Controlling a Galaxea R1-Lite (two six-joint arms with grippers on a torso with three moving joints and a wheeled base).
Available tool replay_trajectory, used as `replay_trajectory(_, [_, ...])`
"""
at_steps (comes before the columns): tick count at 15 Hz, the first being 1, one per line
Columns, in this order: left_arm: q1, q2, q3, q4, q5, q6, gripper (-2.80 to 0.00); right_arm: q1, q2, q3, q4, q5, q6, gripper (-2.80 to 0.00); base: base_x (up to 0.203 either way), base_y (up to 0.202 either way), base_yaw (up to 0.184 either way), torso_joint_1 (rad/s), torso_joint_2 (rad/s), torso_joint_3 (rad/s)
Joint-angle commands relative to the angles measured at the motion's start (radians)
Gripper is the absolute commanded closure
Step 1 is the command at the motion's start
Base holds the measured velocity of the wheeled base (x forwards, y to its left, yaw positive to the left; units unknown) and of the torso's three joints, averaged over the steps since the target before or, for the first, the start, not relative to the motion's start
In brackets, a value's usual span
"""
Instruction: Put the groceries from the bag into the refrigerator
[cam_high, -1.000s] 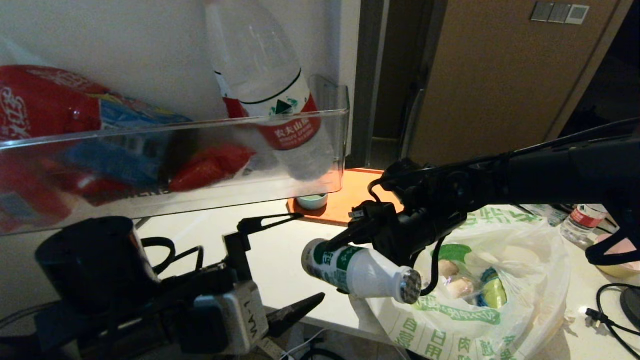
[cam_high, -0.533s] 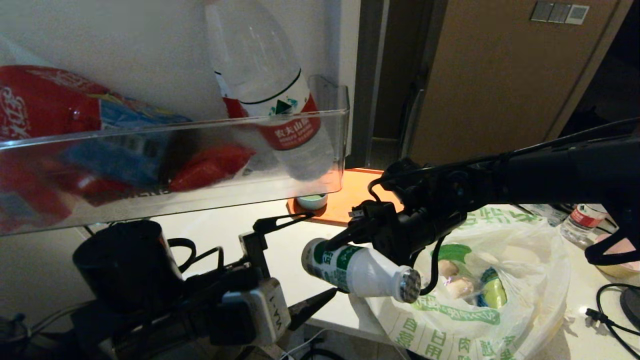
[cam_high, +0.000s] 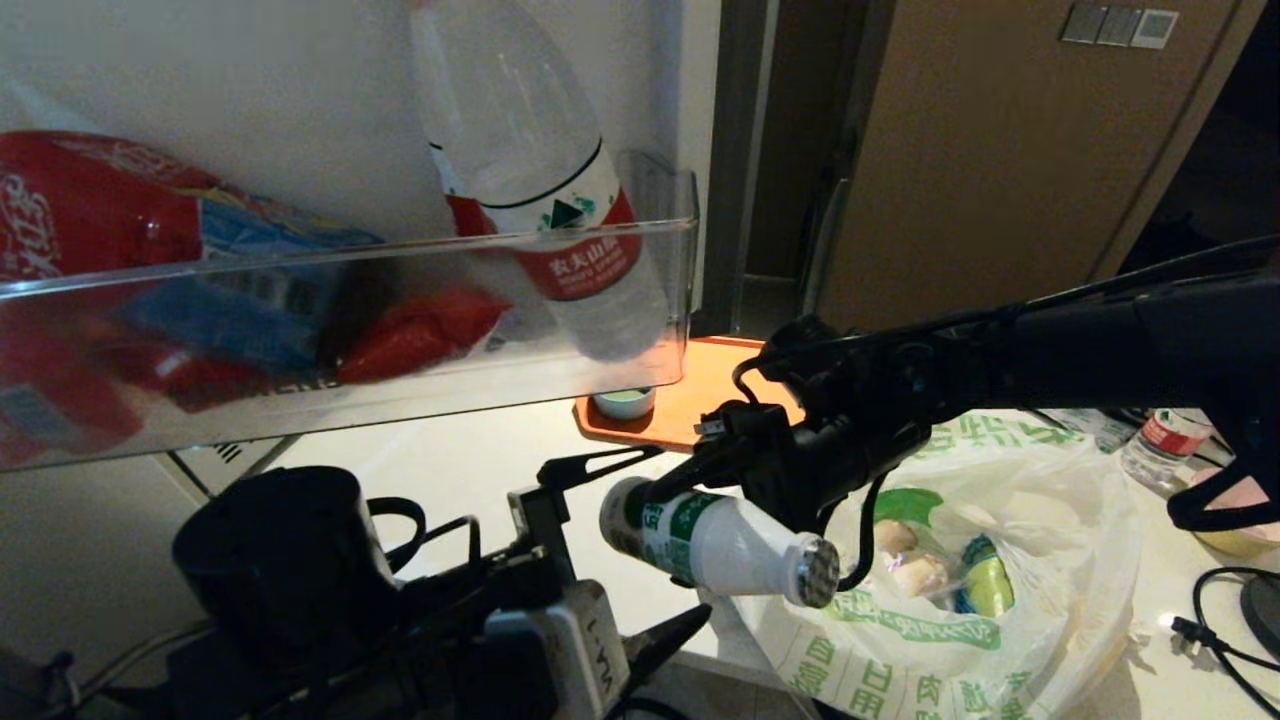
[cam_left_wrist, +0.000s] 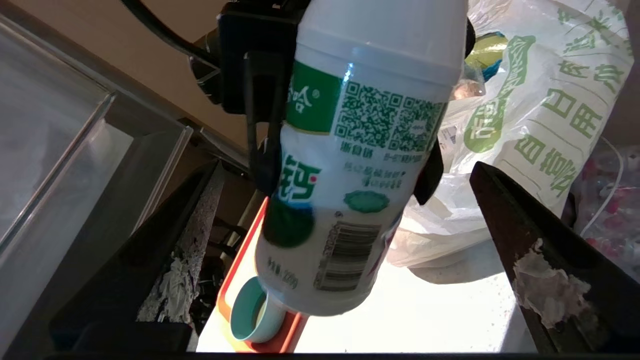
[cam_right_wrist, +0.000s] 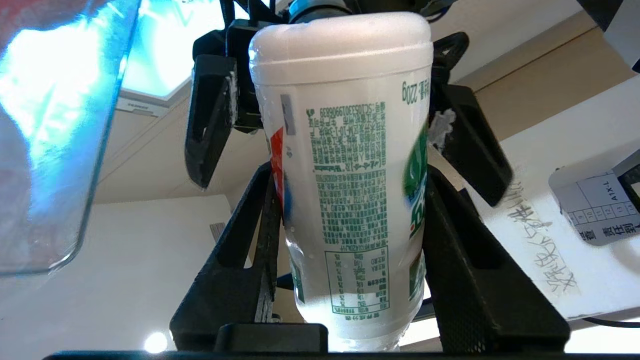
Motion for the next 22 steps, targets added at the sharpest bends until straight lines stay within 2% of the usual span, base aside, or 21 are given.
replay_trajectory(1, [-0.002, 0.007, 0.003, -0.008, -0.002, 0.007, -2.80, 0.004, -0.004, 0.000, 0.003, 0.009, 0.006, 0.00, 0.000, 0.000, 0.000, 0.000, 0.00, 0.000])
replay_trajectory(7, [0.000, 0.072, -0.006, -0.078, 0.001, 0.008, -2.80, 0.025, -0.015, 0.002, 0.024, 0.009, 0.006, 0.00, 0.000, 0.000, 0.000, 0.000, 0.00, 0.000])
replay_trajectory(22, [0.001, 0.069, -0.021, -0.084, 0.020, 0.006, -2.80, 0.025, -0.010, 0.003, 0.024, 0.009, 0.006, 0.00, 0.000, 0.000, 0.000, 0.000, 0.00, 0.000])
